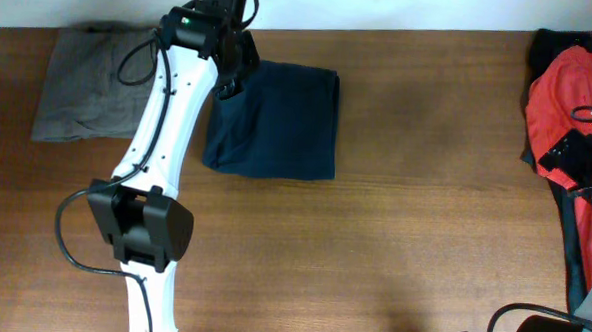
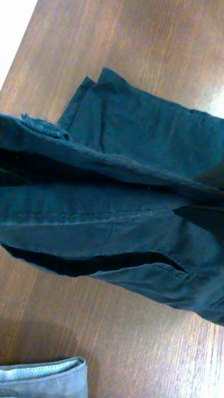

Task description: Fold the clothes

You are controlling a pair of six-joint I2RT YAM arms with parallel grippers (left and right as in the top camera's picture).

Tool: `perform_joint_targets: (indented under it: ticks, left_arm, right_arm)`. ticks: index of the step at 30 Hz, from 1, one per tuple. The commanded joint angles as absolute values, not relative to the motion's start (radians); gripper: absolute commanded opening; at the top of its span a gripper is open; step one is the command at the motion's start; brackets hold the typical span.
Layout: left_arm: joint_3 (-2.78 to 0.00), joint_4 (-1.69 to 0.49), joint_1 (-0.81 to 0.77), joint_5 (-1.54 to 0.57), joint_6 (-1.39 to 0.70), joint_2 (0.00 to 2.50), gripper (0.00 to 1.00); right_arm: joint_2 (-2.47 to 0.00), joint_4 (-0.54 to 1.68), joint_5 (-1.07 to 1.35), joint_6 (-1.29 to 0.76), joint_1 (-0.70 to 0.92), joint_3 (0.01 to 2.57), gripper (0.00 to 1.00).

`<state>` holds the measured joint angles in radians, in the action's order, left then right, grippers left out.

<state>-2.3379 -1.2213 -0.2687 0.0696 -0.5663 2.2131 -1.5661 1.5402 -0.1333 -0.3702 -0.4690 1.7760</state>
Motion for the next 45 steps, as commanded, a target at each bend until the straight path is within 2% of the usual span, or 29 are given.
perform_joint_targets:
  ticks: [1,21,24,36,40,42,43,45]
  left_arm:
    - [-2.357,-1.214,-0.277,0.093,-0.577,2.280,0.02]
    - [-2.357,-1.102,-0.392,0.069,-0.583,2.302,0.02]
    - [-2.357,-1.096,-0.407,0.094,-0.583,2.312,0.13]
    - [-2.357,-1.095,-0.488,0.099,-0.582,2.356,0.12]
    - [-2.359,-1.088,-0.490,0.147,-0.521,2.356,0.13]
    - [-2.360,-1.090,-0.474,0.163,-0.480,2.354,0.21]
    - [-2.360,-1.093,-0.454,0.162,-0.453,2.354,0.32]
    - [-2.360,-1.100,-0.419,0.162,-0.428,2.354,0.48]
  right_arm:
    - [-1.564,1.541,-0.139,-0.375,-0.472,1.771,0.99]
    - [-1.564,1.541,-0.139,-0.375,-0.472,1.771,0.99]
    - [-1.564,1.541,-0.139,-0.375,-0.472,1.771,0.99]
    - [-1.564,1.541,-0.139,-0.375,-0.472,1.771,0.99]
    - [-1.564,1.541,-0.139,-0.375,-0.472,1.771,0.99]
    - [-1.564,1.541,-0.139,-0.375,-0.472,1.771,0.99]
    - [-1.564,1.541,-0.139,-0.375,-0.472,1.771,0.99]
    - [-1.564,1.541,-0.139,-0.375,-0.472,1.771,0.99]
